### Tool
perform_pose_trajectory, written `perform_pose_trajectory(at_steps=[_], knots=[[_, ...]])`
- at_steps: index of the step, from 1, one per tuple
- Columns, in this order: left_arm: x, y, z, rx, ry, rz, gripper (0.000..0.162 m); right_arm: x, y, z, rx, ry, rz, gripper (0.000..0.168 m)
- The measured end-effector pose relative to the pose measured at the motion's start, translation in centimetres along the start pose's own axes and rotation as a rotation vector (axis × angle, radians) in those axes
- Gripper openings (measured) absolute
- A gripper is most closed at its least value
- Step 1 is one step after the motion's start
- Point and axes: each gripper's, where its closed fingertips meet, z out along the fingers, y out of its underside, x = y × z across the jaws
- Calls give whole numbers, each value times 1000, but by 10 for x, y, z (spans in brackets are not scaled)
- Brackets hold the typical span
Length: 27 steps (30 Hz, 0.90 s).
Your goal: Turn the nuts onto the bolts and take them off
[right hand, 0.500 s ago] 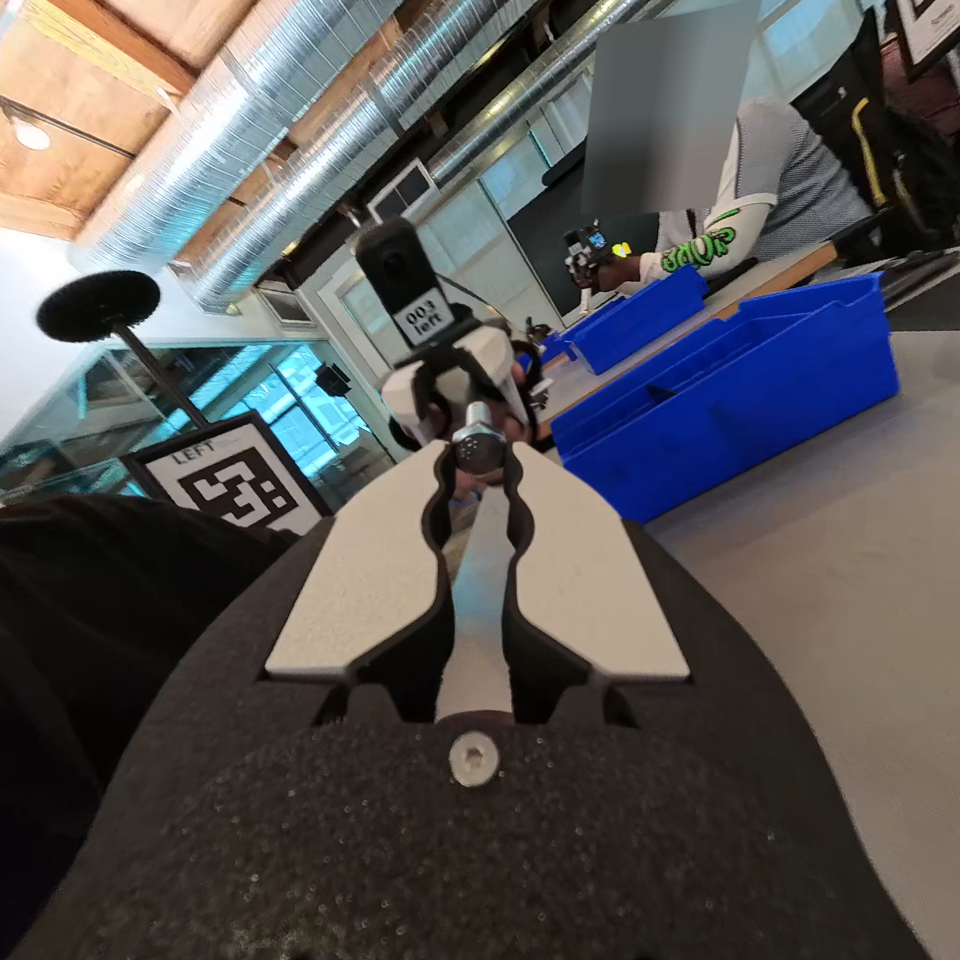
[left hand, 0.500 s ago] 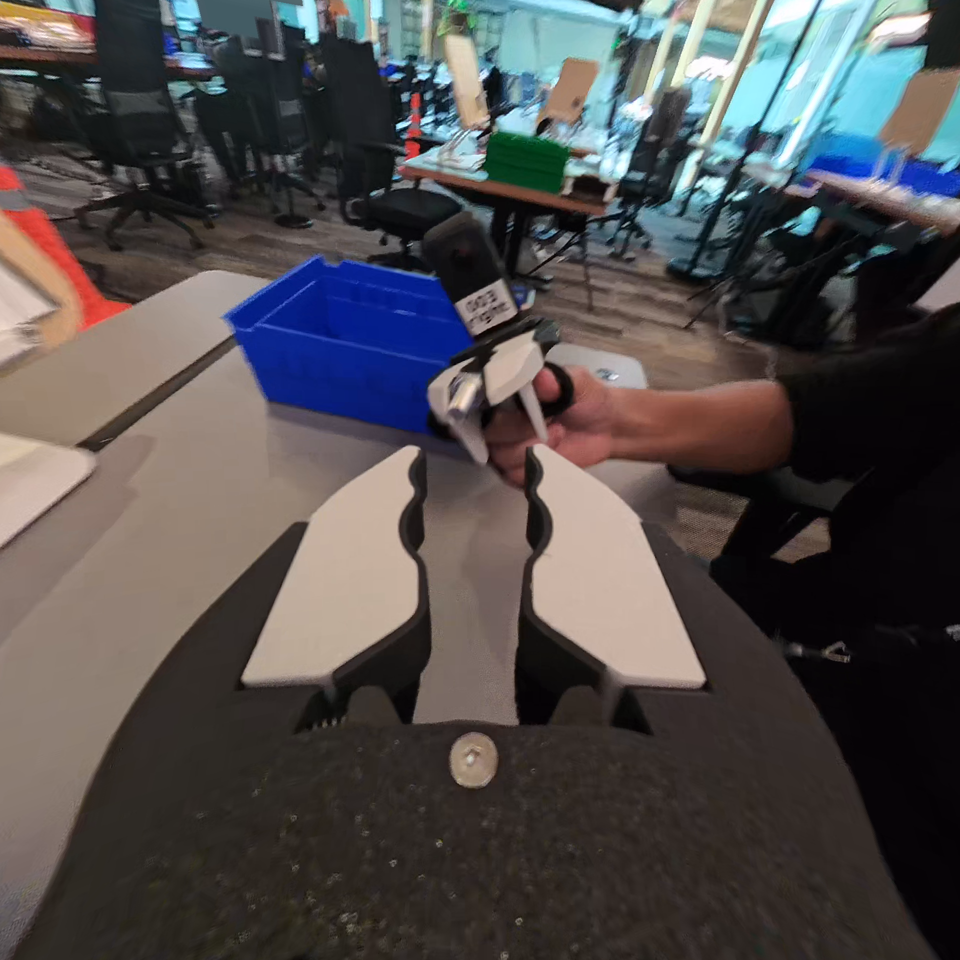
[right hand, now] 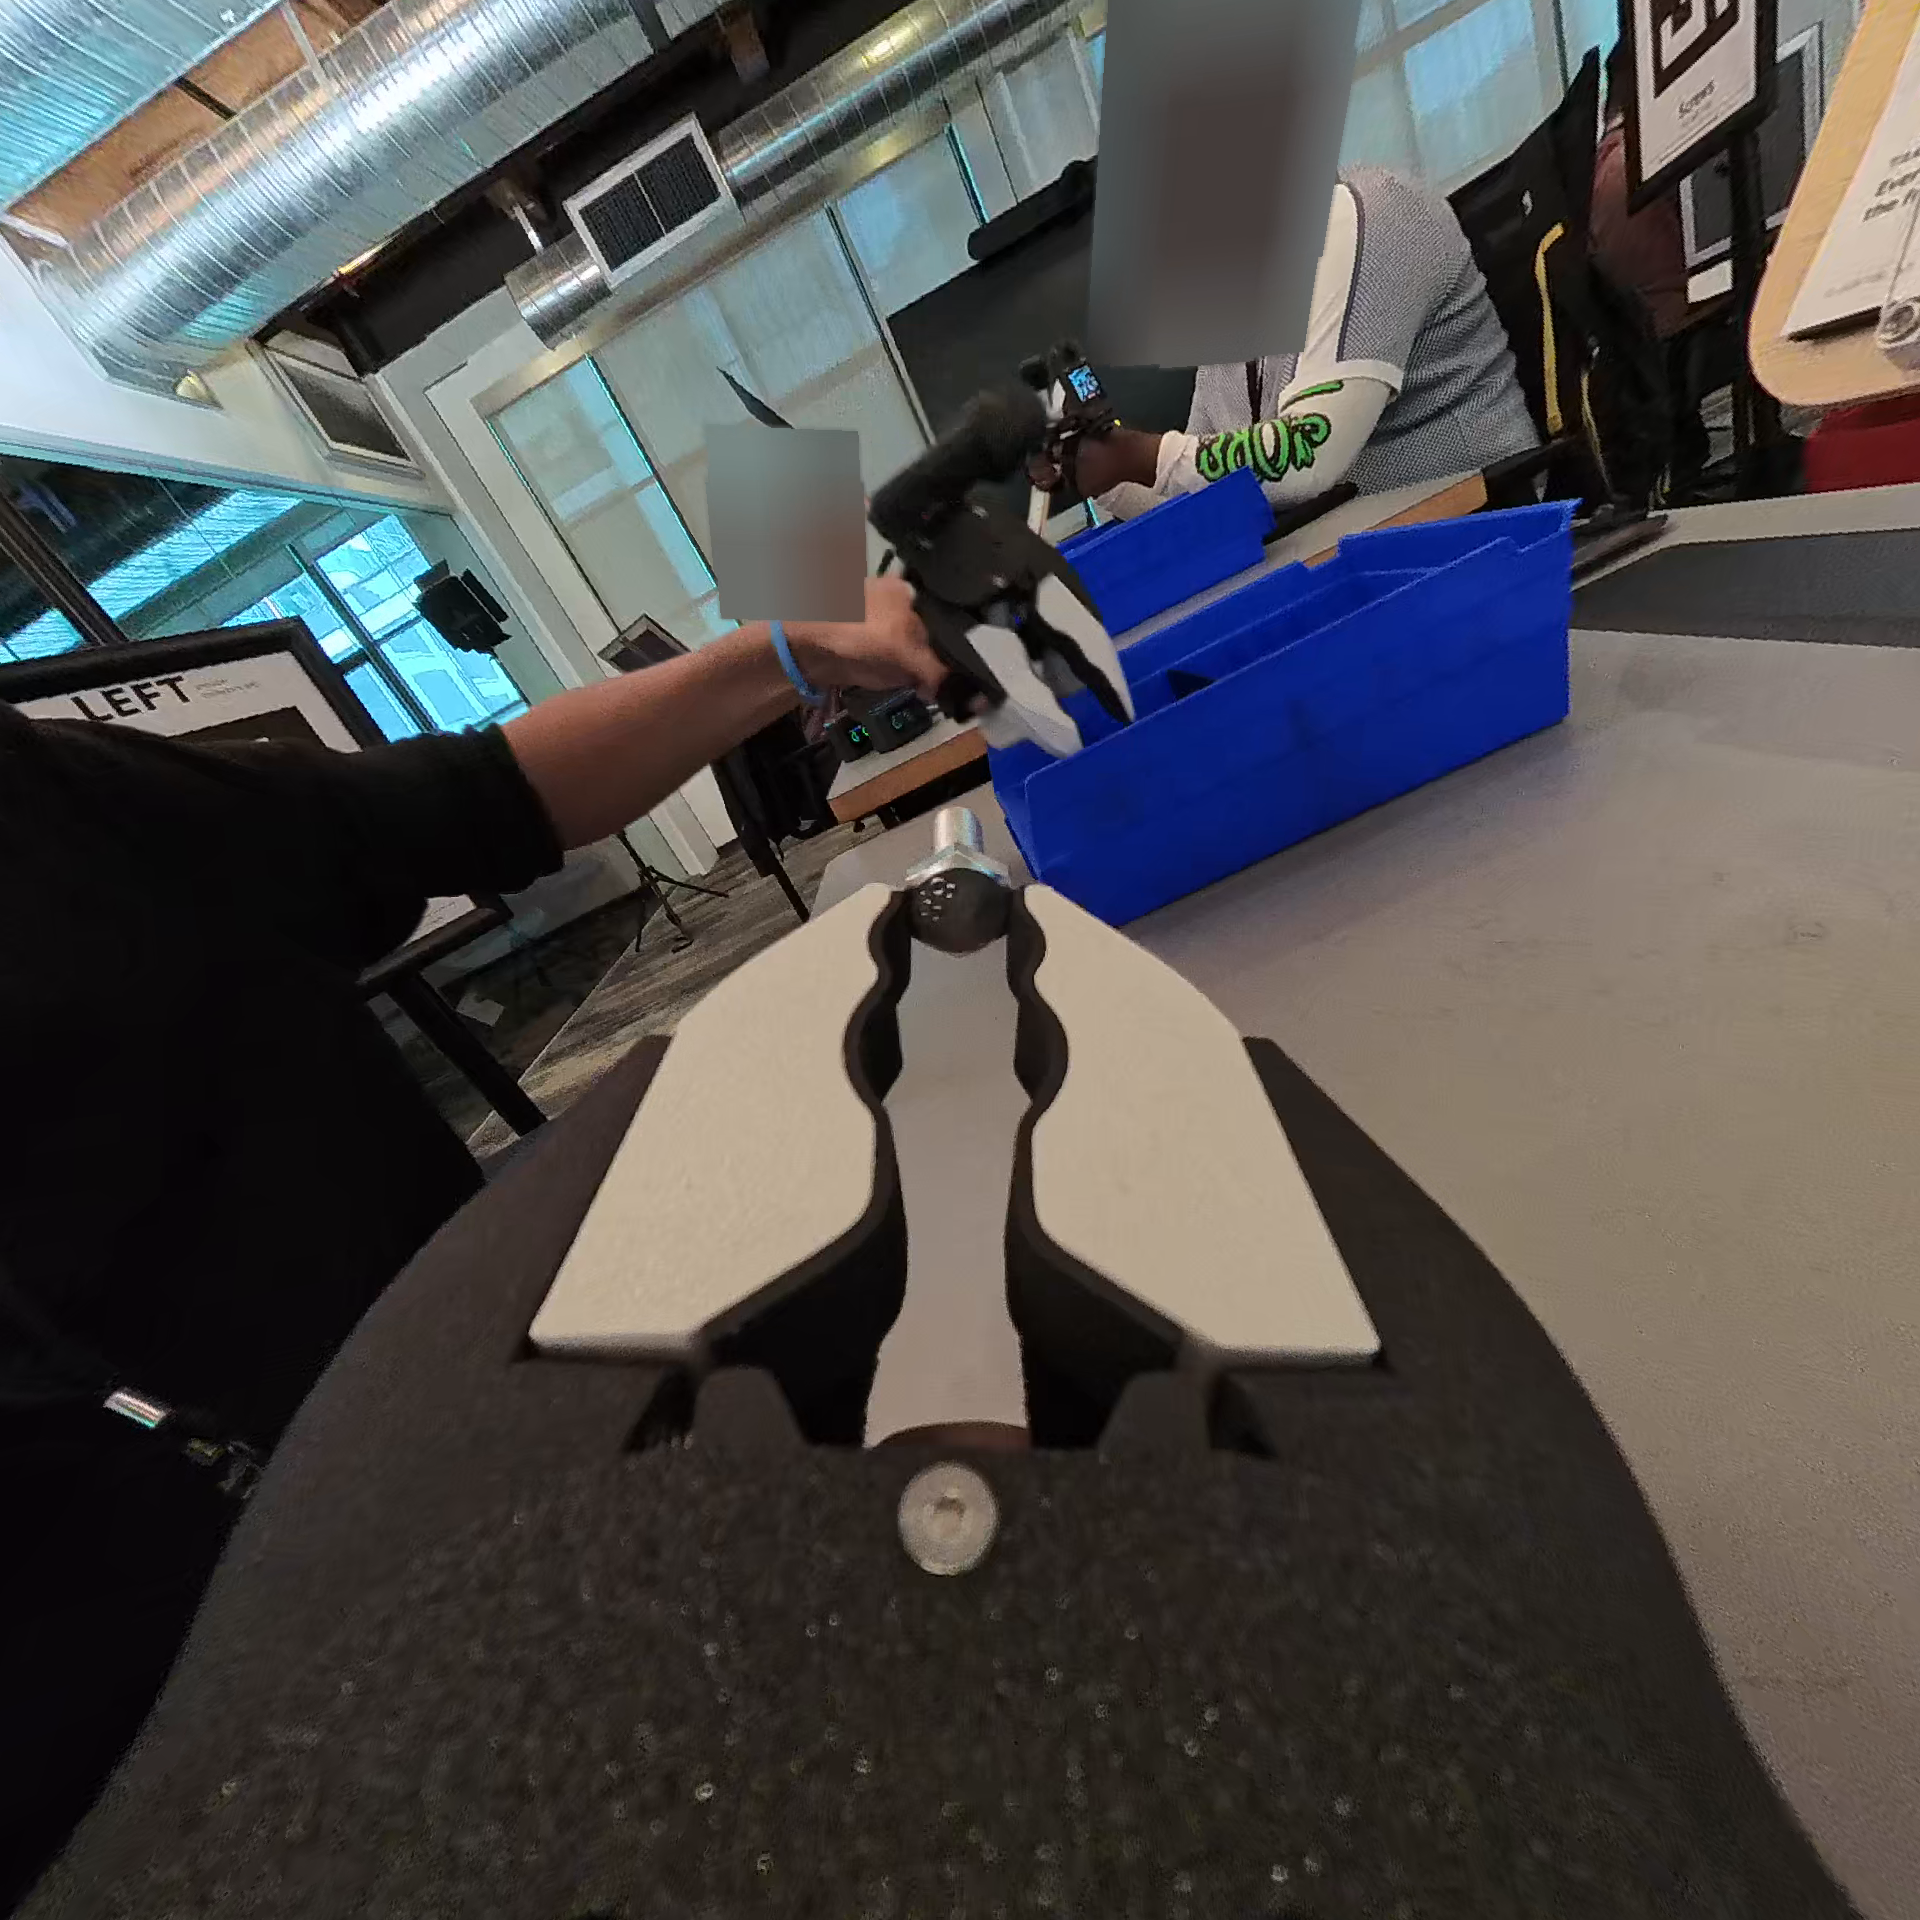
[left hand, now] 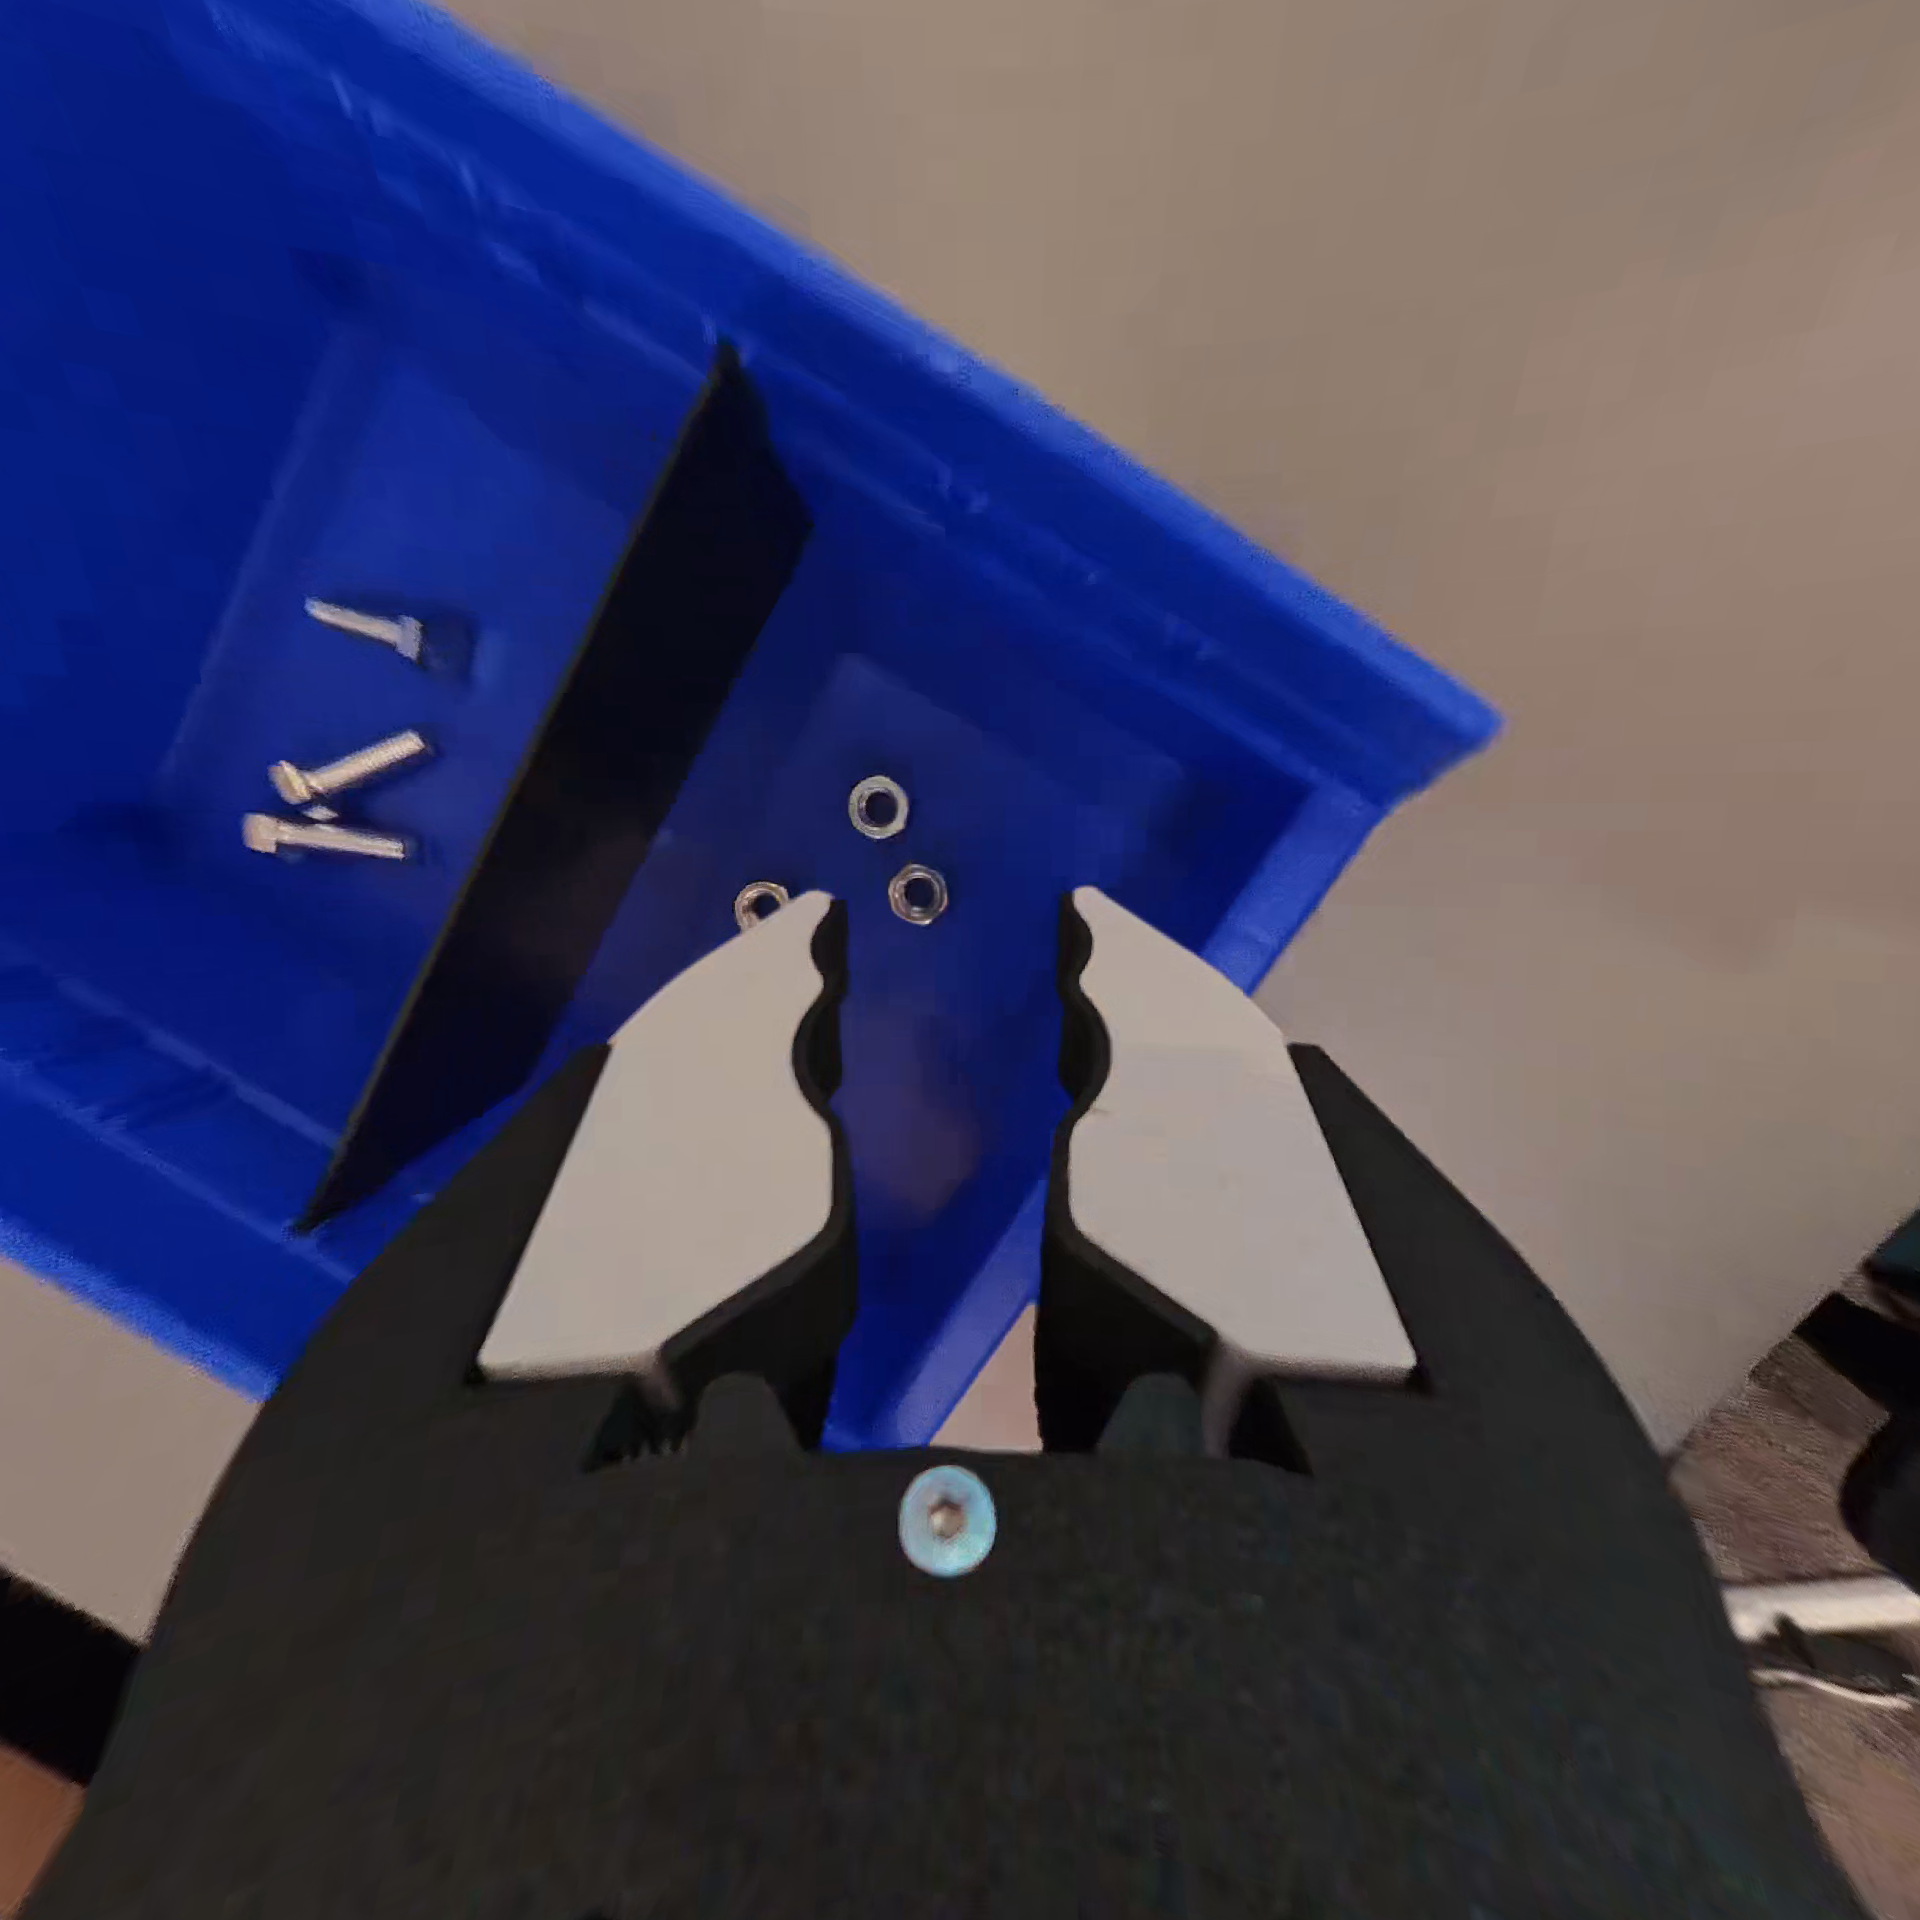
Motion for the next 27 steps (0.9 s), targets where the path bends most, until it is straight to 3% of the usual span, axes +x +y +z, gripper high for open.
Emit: perform_pose_trajectory(at_steps=[8, 16, 21, 24, 27], knots=[[-15, 33, 56, -187, -2, -117, 38, -1, 11, 5, -37, 14, -25, 18], [-12, 36, 72, -213, 11, -124, 17, 5, 17, 10, -65, 37, -33, 18], [-12, 36, 70, -183, -11, -101, 17, 12, 14, 8, -39, 68, -58, 18], [-5, 4, 42, 75, 78, -204, 16, 19, 12, 10, -24, 106, -132, 18], [20, -63, -25, 491, 295, -332, 16, 24, -1, 18, -18, 157, -309, 17]])
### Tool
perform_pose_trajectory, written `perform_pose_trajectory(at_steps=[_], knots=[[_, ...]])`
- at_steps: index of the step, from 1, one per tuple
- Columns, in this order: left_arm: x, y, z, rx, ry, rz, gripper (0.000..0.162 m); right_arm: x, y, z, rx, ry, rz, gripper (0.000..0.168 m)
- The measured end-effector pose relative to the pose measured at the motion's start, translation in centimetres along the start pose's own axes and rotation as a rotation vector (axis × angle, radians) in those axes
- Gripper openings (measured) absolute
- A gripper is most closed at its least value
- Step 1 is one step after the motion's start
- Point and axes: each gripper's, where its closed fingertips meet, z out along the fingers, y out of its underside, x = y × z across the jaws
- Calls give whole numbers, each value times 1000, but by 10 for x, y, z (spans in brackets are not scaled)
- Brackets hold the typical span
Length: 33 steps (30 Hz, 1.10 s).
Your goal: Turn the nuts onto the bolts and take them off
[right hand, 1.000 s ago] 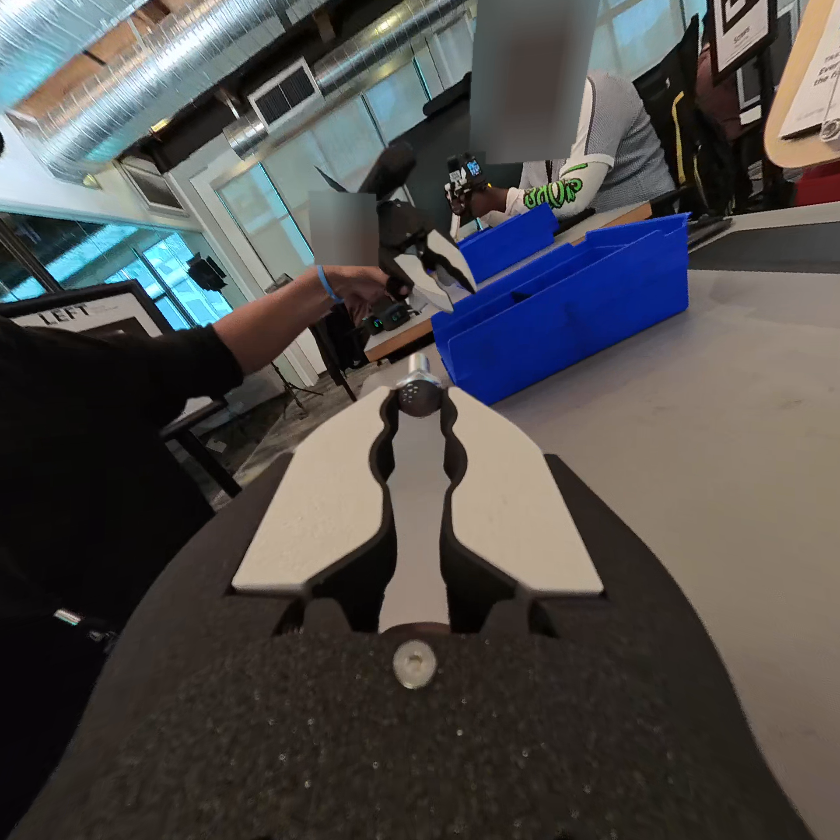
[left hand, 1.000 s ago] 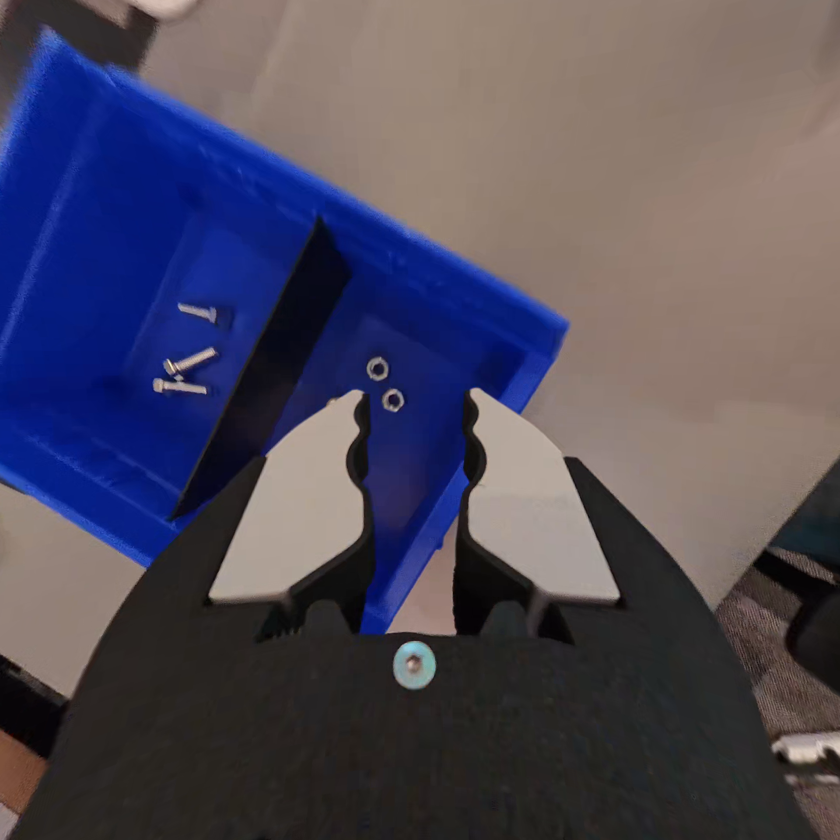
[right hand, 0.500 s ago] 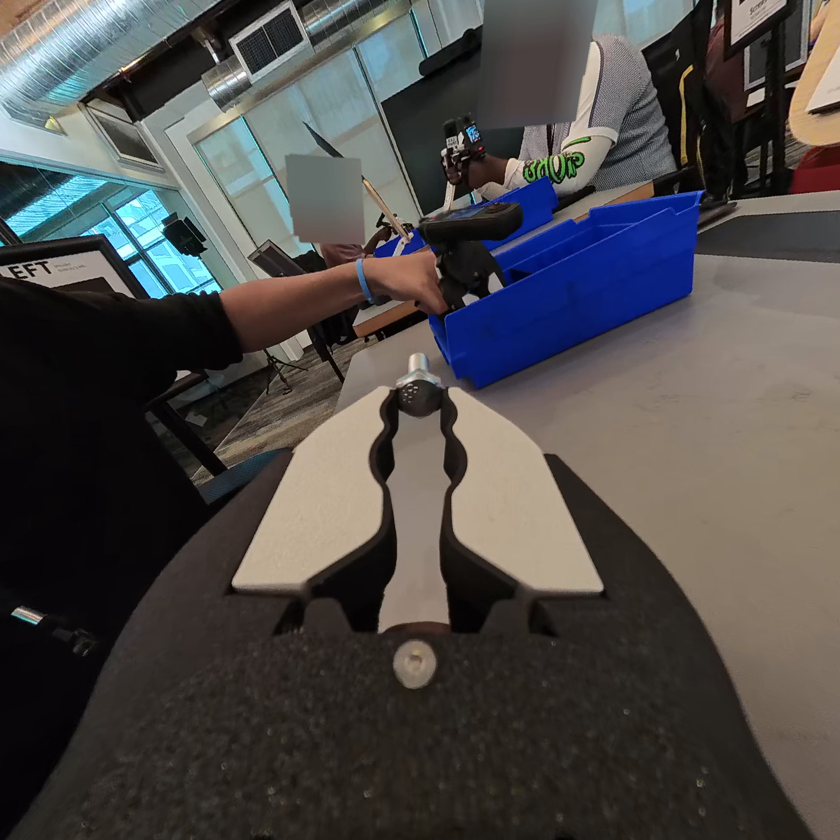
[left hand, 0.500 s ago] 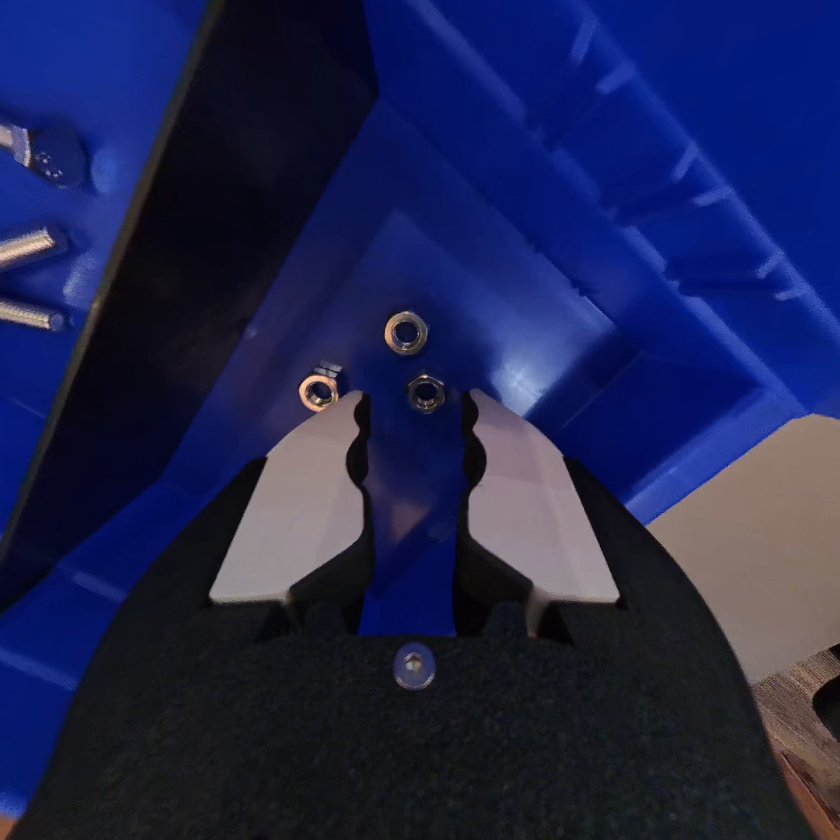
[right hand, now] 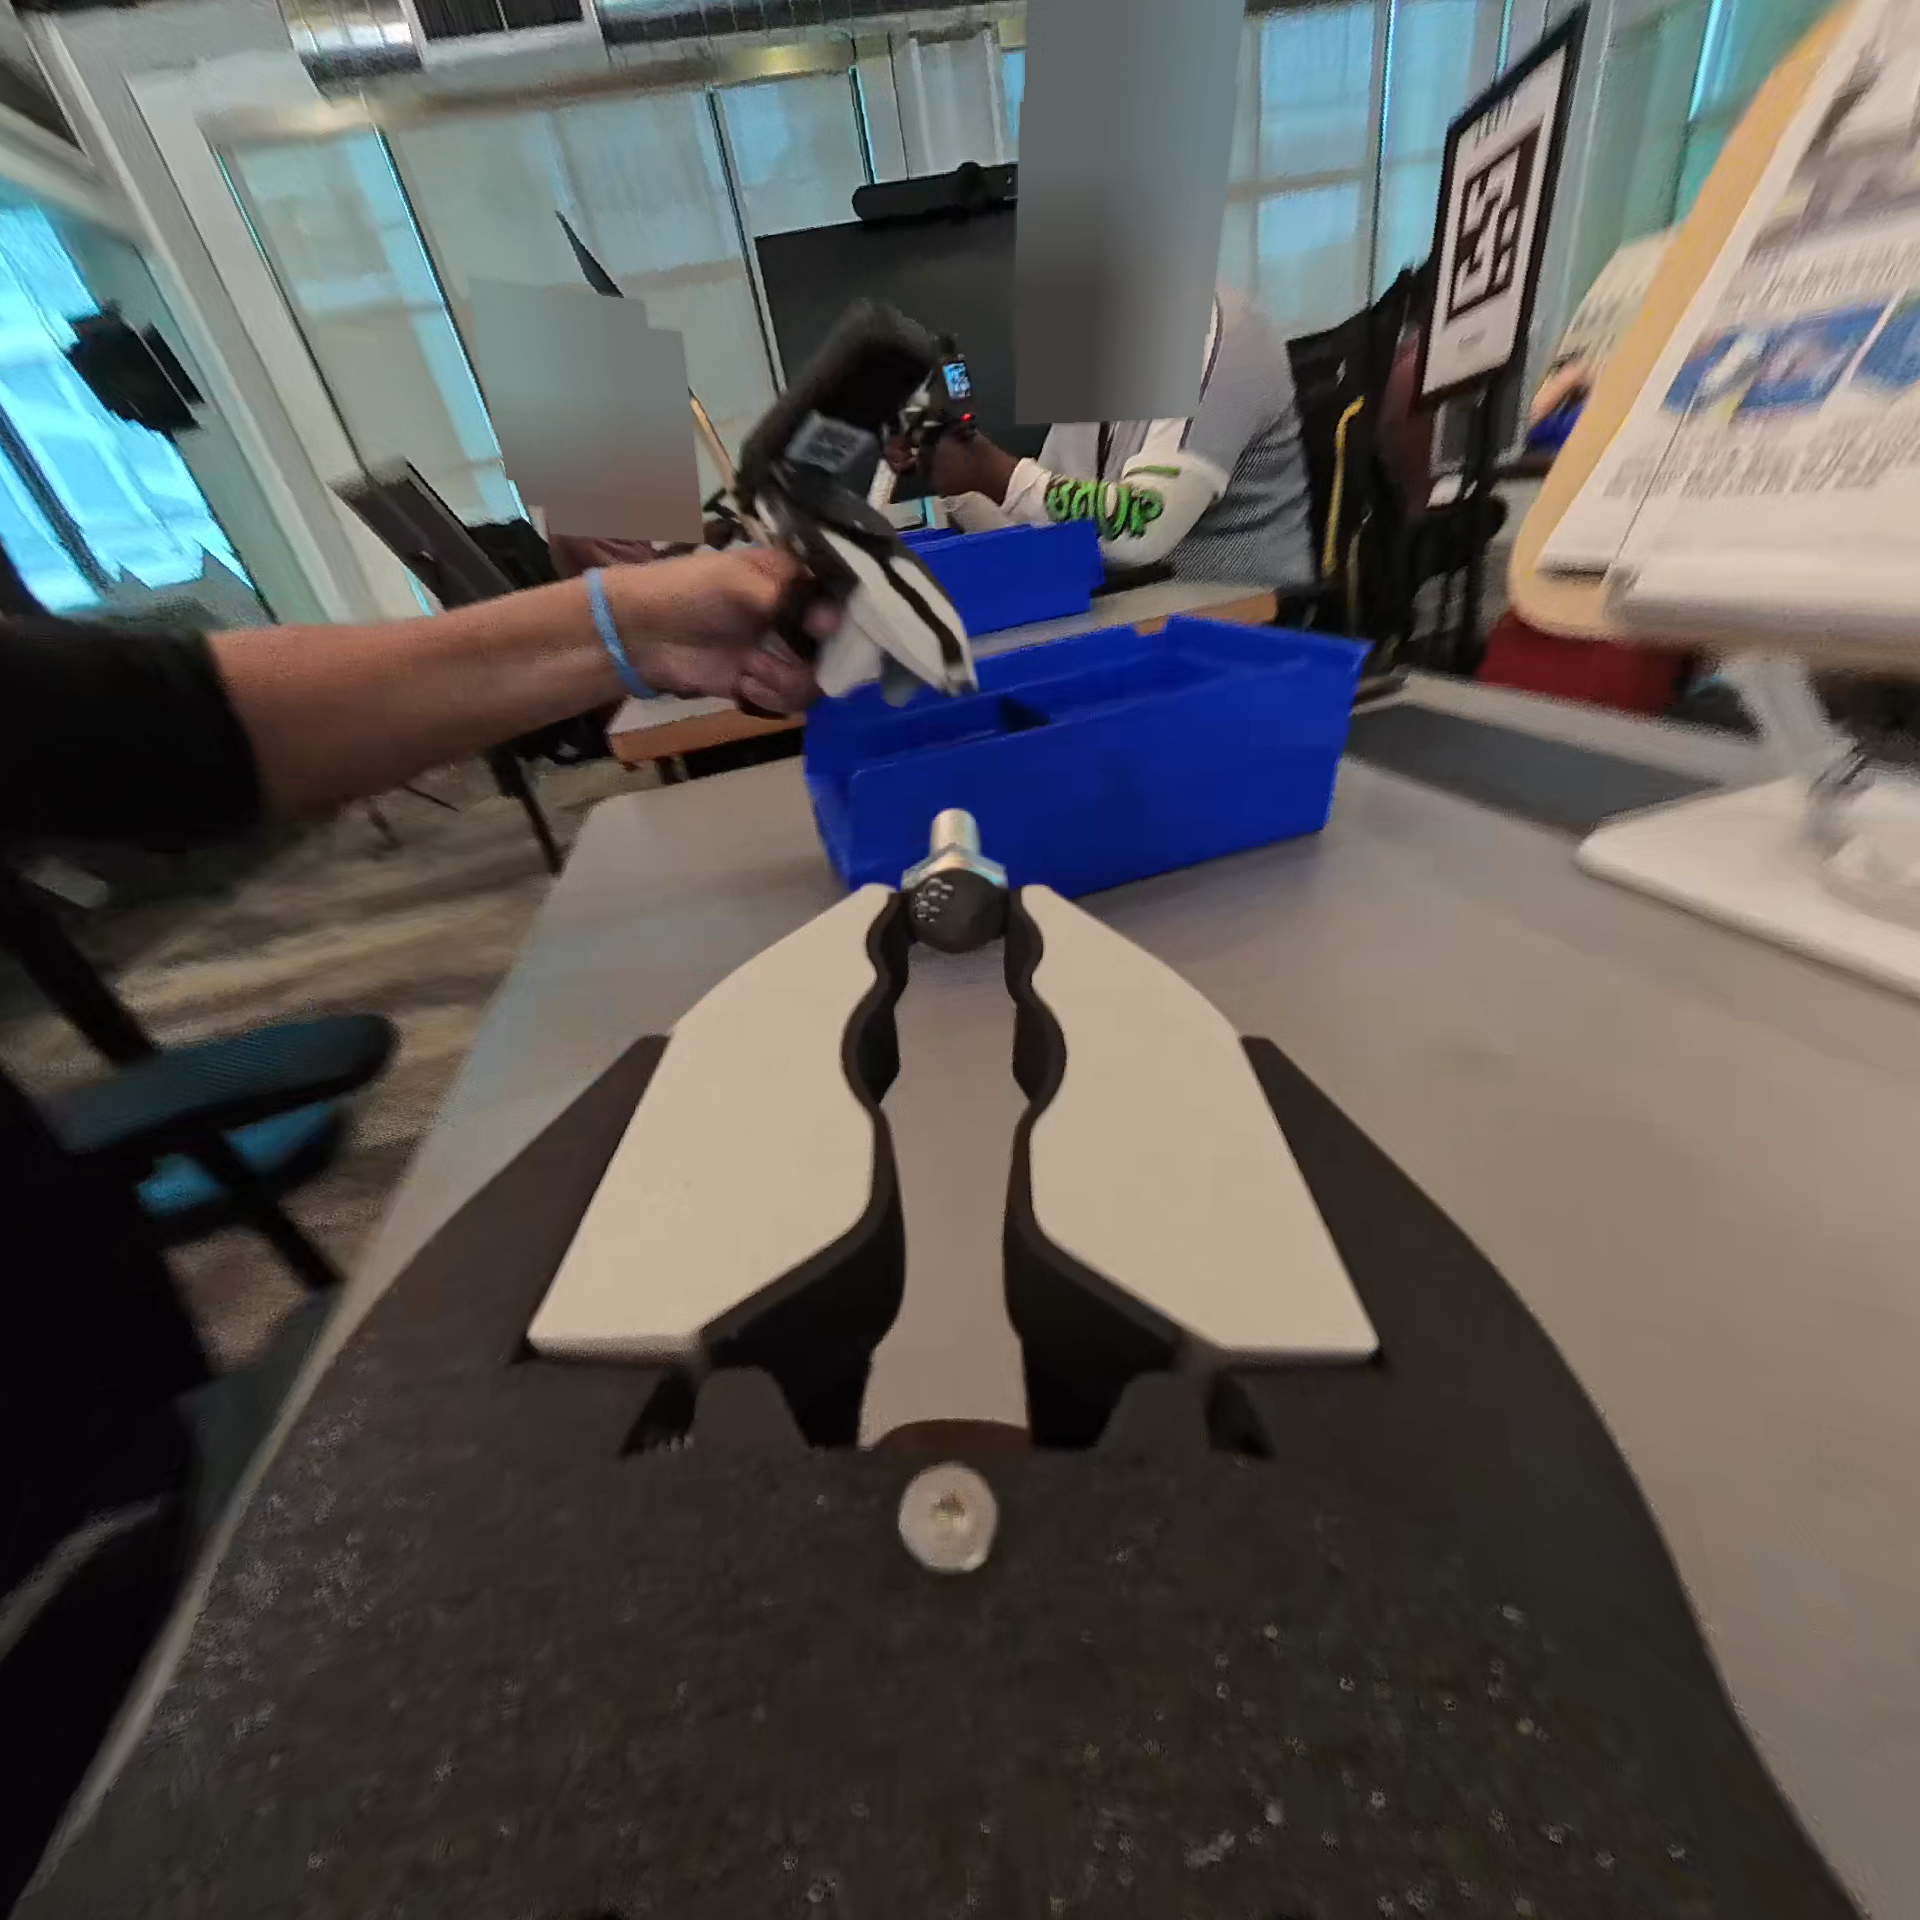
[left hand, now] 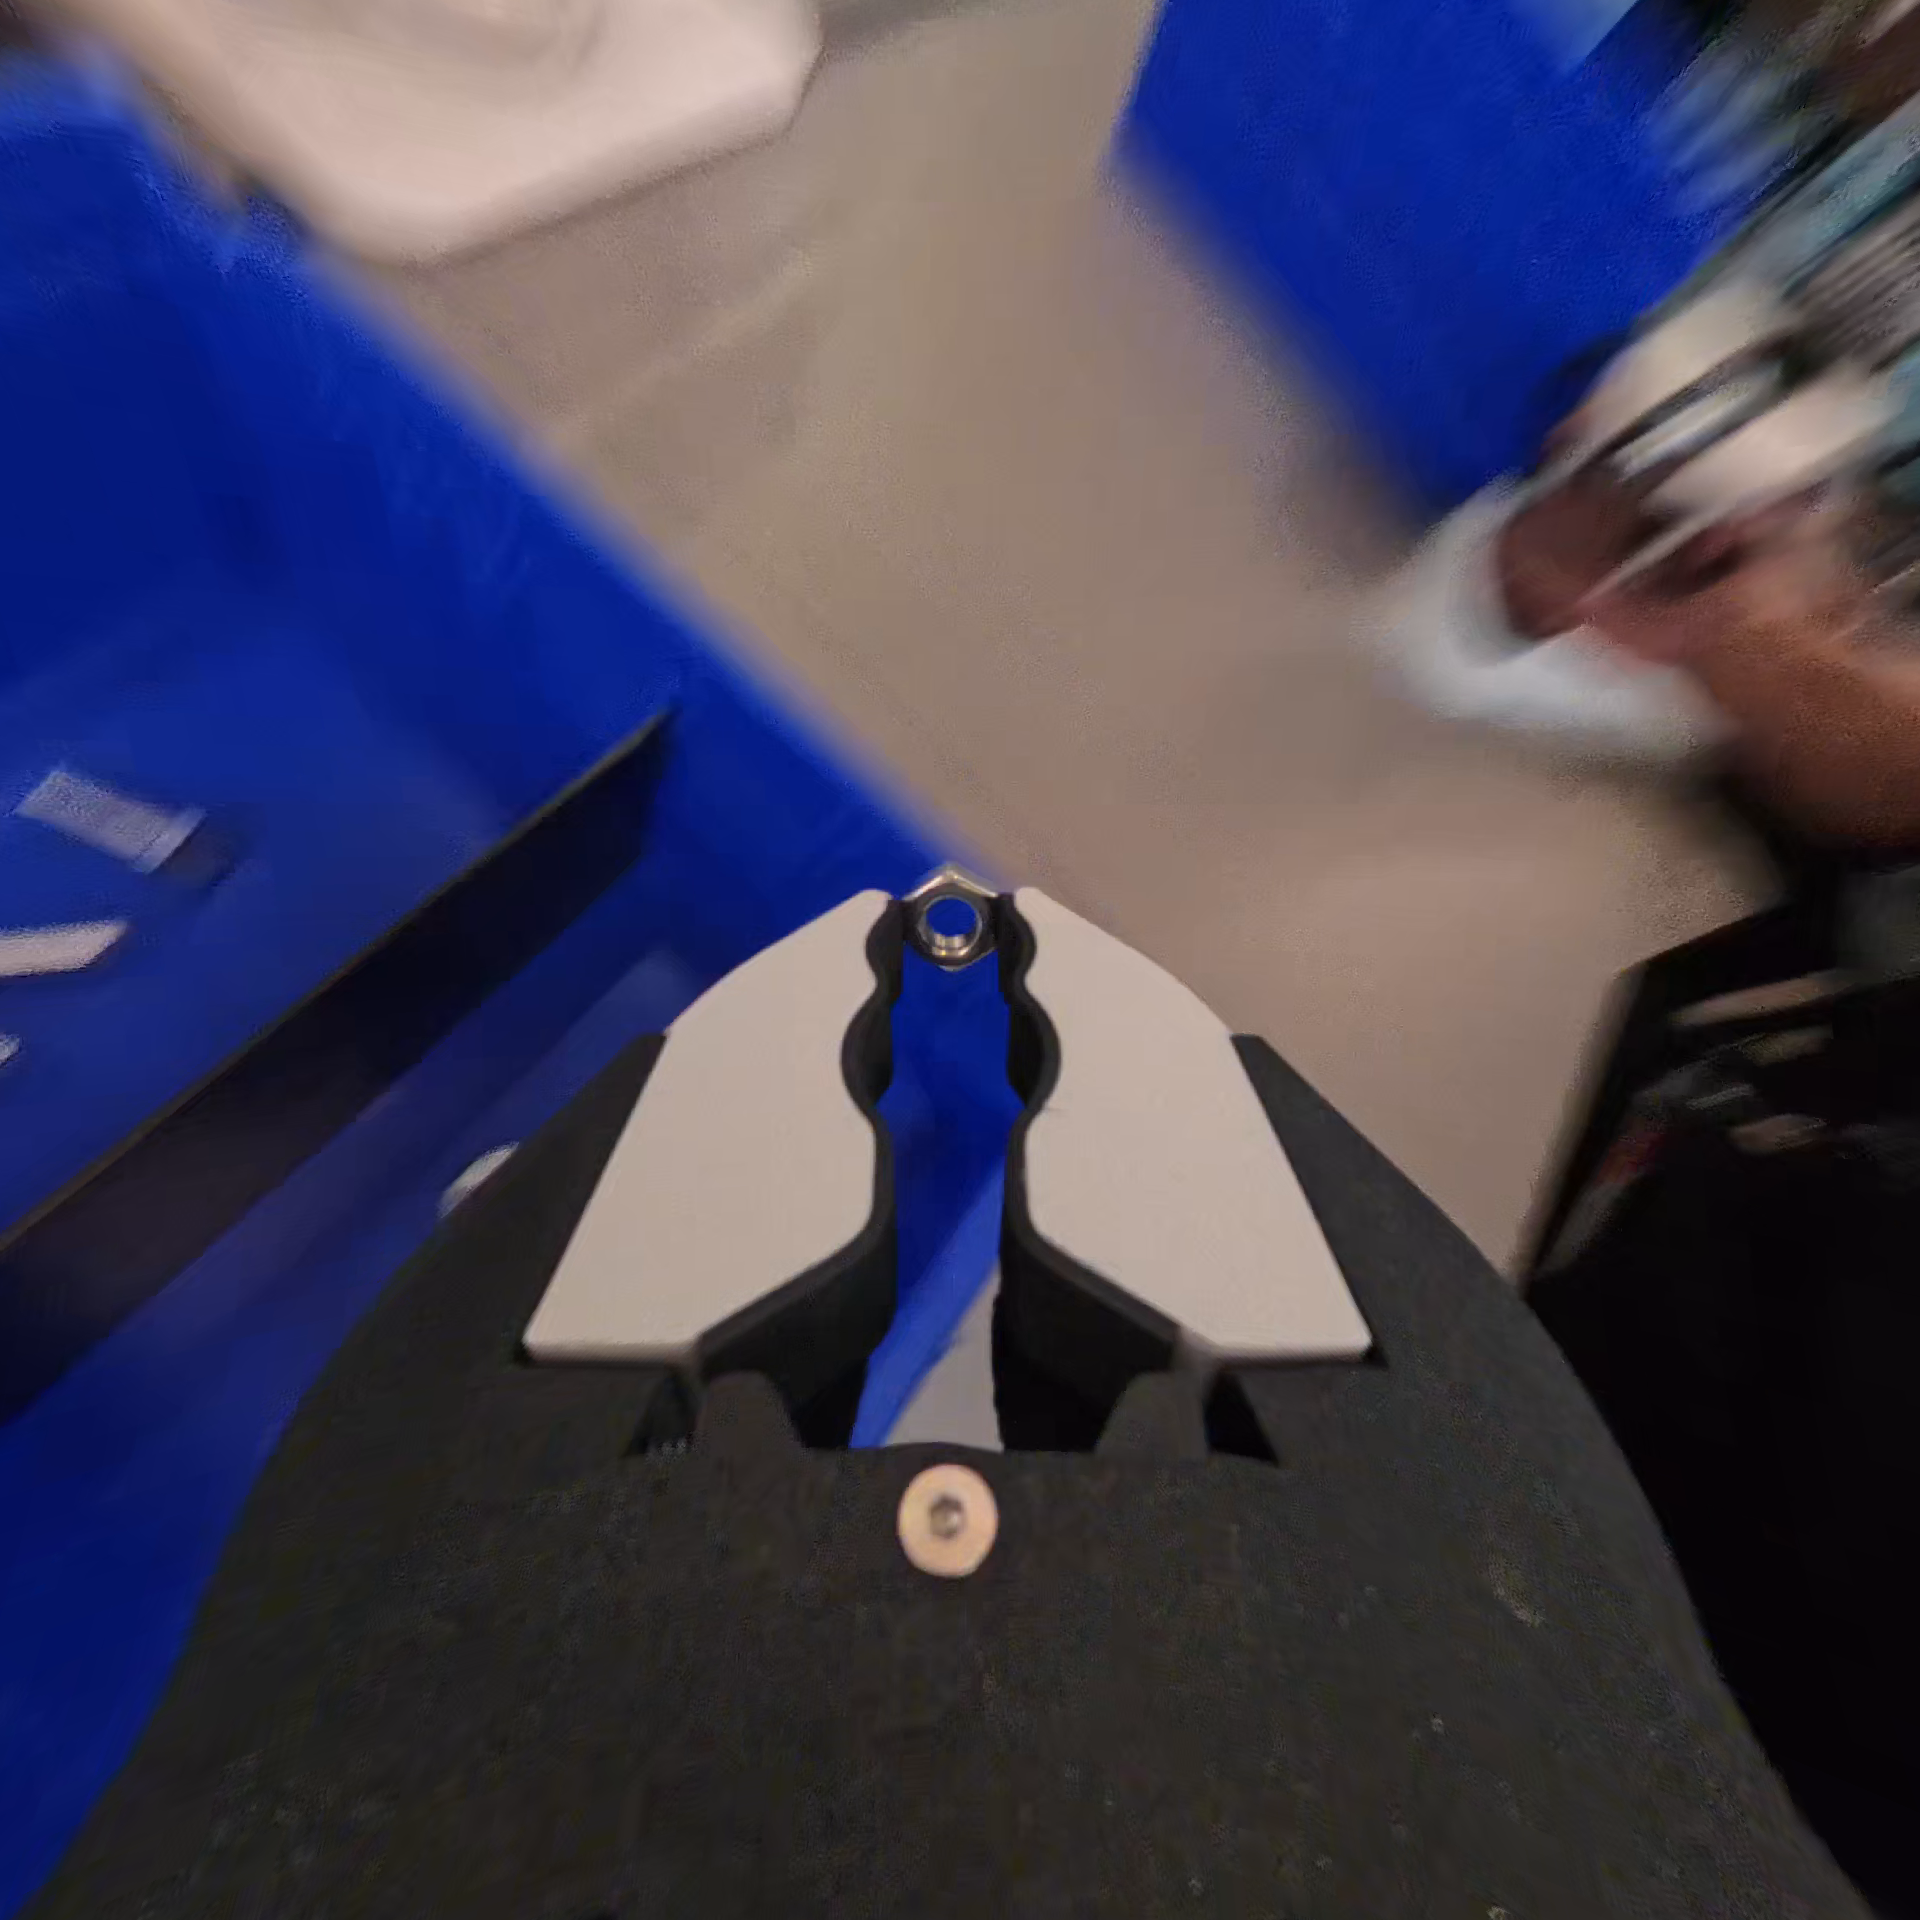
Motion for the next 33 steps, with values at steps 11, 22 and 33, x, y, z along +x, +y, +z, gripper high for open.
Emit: perform_pose_trajectory(at_steps=[11, 22, 33], knots=[[196, -92, 50, 281, 845, -275, 16, -23, -64, 38, 152, -10, -785, 17], [196, -88, 95, 175, 900, -396, 16, -16, -46, 29, 46, 4, -879, 17], [190, -84, 101, 217, 820, -296, 16, -6, -38, 32, 24, -53, -675, 17]])
